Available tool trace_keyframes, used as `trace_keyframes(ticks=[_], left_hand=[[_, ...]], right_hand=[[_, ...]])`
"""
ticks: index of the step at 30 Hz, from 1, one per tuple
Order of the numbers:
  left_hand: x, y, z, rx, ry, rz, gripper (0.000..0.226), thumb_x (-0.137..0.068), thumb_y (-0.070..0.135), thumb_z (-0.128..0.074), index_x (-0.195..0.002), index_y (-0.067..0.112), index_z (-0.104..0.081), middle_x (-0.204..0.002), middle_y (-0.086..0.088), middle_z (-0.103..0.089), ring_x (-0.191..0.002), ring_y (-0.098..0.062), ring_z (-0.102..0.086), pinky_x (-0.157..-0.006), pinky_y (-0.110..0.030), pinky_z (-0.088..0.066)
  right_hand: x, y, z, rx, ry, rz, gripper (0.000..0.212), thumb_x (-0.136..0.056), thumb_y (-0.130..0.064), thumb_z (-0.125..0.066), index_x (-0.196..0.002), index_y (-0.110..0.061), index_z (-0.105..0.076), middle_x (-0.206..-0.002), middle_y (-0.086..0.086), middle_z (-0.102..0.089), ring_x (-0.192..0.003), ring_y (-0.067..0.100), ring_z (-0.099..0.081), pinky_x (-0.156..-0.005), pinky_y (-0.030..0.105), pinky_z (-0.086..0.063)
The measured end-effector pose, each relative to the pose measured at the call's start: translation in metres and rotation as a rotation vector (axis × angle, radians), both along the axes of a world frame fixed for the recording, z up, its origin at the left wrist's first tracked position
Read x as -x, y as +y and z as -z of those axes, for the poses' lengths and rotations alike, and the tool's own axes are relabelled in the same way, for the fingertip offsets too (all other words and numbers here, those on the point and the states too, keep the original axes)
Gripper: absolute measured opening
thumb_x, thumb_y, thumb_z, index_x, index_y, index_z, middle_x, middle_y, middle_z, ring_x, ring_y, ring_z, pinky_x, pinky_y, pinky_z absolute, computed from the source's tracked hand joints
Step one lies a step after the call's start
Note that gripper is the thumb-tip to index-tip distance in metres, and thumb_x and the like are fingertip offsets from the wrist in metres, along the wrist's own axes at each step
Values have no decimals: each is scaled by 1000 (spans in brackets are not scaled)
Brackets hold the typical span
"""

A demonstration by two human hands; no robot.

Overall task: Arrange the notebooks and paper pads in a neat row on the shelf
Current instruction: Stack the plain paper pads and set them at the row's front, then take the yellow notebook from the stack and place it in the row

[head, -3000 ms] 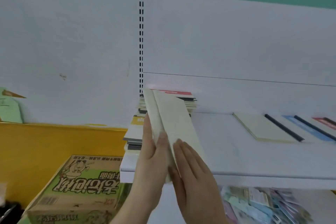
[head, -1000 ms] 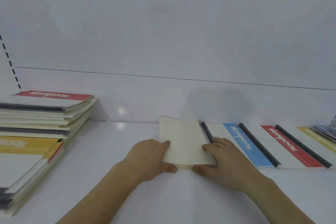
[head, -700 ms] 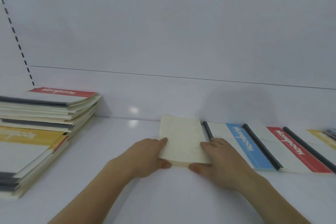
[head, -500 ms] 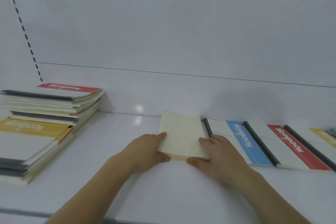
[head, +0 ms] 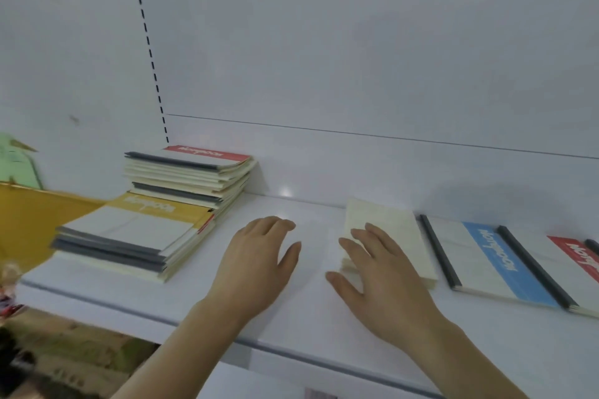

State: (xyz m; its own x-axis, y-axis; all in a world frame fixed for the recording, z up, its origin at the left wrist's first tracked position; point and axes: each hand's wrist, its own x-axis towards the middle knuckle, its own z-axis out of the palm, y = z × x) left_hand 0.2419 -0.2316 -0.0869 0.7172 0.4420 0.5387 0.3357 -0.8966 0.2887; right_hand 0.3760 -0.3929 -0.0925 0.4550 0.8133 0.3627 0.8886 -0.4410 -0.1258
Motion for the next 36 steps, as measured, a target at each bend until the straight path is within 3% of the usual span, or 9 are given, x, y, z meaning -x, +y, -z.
trace_keyframes(ticks=[6, 11, 17, 20, 24, 27, 32, 34, 36], left_hand=[[75, 58, -2, -2, -78, -150, 27, -96, 30, -58, -119, 19, -66, -119, 4, -67, -109, -18, -62, -93, -33, -48], [138, 131, 6, -52, -73, -251, 42, -94, 37, -58, -129, 14, -59, -127, -3, -64, -119, -27, -58, -97, -44, -48], [182, 197, 23, -59, 409, -224, 94, -81, 70, 15, -154, 28, -28, -162, -1, -25, -151, -31, -12, -121, -51, -8], [193, 211, 35, -136, 354, -153, 77, -95, 65, -6, -132, 26, -60, -137, 1, -60, -131, -31, -52, -108, -54, -40], [200, 222, 40, -146, 201, -89, 48, -97, 52, -31, -112, 29, -70, -116, 6, -70, -113, -28, -63, -96, -50, -50], [201, 220, 40, -129, 32, -30, 48, -98, 52, -33, -120, 25, -66, -125, 1, -65, -125, -29, -55, -105, -49, -43], [207, 193, 3, 160, -306, -95, 58, -101, 55, -37, -147, 20, -38, -150, -4, -41, -141, -25, -34, -110, -47, -39], [208, 176, -16, 546, -279, 5, 76, -90, 72, -34, -151, 28, -28, -148, 8, -44, -130, -12, -48, -99, -35, -47], [203, 163, -25, 837, -220, 131, 75, -84, 74, -38, -146, 32, -35, -129, 14, -60, -106, 1, -60, -78, -16, -47]], right_hand=[[76, 64, -10, -1, 18, -118, 73, -87, -67, -15, -148, -29, -33, -157, -9, -24, -147, 12, -5, -120, 32, -11], [140, 128, -12, -7, 16, -124, 64, -94, -63, -25, -149, -30, -29, -158, -12, -19, -146, 9, -1, -116, 24, -1], [186, 201, 5, -10, 5, -95, 76, -90, -63, -7, -151, -20, -24, -160, 0, -16, -147, 17, -6, -120, 33, -12], [191, 223, 11, 49, 15, -66, 82, -86, -62, -1, -149, -17, -29, -159, 3, -21, -147, 20, -12, -120, 34, -14], [196, 229, 16, 11, -141, -87, 55, -96, -49, -22, -116, -20, -64, -121, -2, -64, -116, 17, -54, -101, 34, -41], [204, 220, 5, -104, -227, -74, 40, -99, -41, -30, -84, -25, -63, -80, -7, -65, -78, 16, -58, -73, 29, -42], [224, 206, -13, -387, -279, 29, 35, -99, -34, -37, -80, -19, -62, -61, -4, -57, -51, 19, -50, -48, 31, -43], [236, 206, -12, -457, -323, -5, 31, -99, -30, -41, -86, -16, -66, -68, -1, -63, -56, 20, -55, -50, 31, -46], [249, 212, -7, -465, -333, -96, 27, -98, -25, -44, -98, -13, -68, -84, 1, -69, -69, 19, -61, -61, 31, -51]])
